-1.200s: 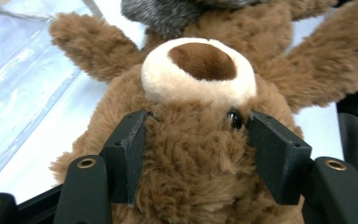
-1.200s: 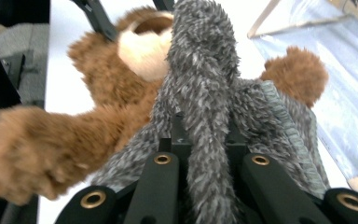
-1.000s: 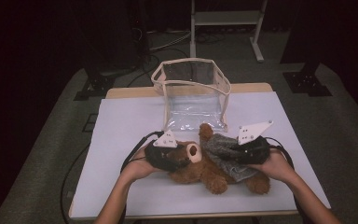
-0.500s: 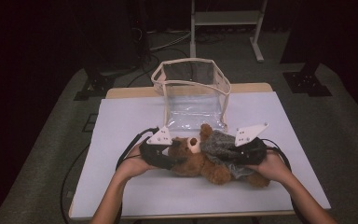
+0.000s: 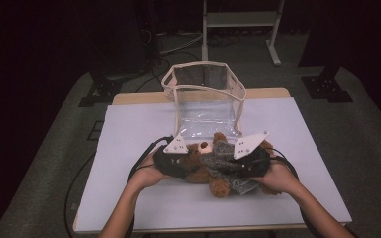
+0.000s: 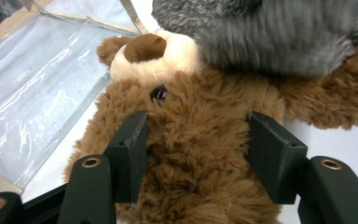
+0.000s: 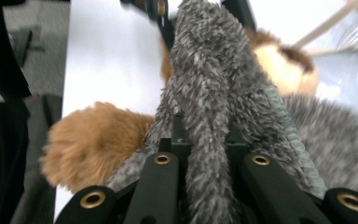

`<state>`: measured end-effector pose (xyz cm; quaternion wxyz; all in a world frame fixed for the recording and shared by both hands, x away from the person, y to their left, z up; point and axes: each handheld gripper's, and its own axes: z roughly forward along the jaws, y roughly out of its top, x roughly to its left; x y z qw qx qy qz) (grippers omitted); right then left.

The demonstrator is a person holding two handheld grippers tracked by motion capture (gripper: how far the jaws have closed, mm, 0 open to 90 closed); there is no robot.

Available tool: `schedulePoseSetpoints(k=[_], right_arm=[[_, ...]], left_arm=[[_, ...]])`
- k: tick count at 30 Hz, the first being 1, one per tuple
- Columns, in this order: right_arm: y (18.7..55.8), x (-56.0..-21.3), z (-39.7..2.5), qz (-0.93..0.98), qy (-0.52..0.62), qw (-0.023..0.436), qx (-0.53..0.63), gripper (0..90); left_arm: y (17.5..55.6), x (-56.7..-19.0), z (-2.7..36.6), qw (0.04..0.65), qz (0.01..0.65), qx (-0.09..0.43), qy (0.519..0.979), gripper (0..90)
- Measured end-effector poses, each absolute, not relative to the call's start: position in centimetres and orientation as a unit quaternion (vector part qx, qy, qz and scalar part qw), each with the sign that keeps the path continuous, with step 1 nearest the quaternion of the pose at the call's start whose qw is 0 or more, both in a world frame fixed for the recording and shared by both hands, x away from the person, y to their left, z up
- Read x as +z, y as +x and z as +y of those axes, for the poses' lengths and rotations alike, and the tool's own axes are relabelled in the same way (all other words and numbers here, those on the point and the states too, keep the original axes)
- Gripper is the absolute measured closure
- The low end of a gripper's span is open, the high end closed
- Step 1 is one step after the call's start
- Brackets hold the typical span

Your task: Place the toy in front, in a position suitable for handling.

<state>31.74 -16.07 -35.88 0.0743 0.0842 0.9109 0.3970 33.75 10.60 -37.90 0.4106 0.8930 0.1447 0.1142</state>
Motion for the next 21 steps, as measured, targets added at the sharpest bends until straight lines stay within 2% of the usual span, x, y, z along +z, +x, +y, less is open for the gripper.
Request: schedulePoseSetpoints(k=[7, 16, 21], right_arm=[[31.0, -37.1, -18.3, 0.910, 0.107, 0.065, 0.395, 80.3], [30.8, -36.3, -16.5, 0.912, 0.088, 0.072, 0.395, 80.2], [30.9, -36.9, -17.3, 0.913, 0.101, 0.061, 0.391, 80.2]], left_arm=[[33.8, -37.9, 10.6, 0.411, 0.147, 0.111, 0.893, 41.0], [33.8, -38.0, 10.7, 0.410, 0.145, 0.104, 0.894, 40.6], [33.5, -38.2, 10.7, 0.416, 0.135, 0.095, 0.894, 40.6]])
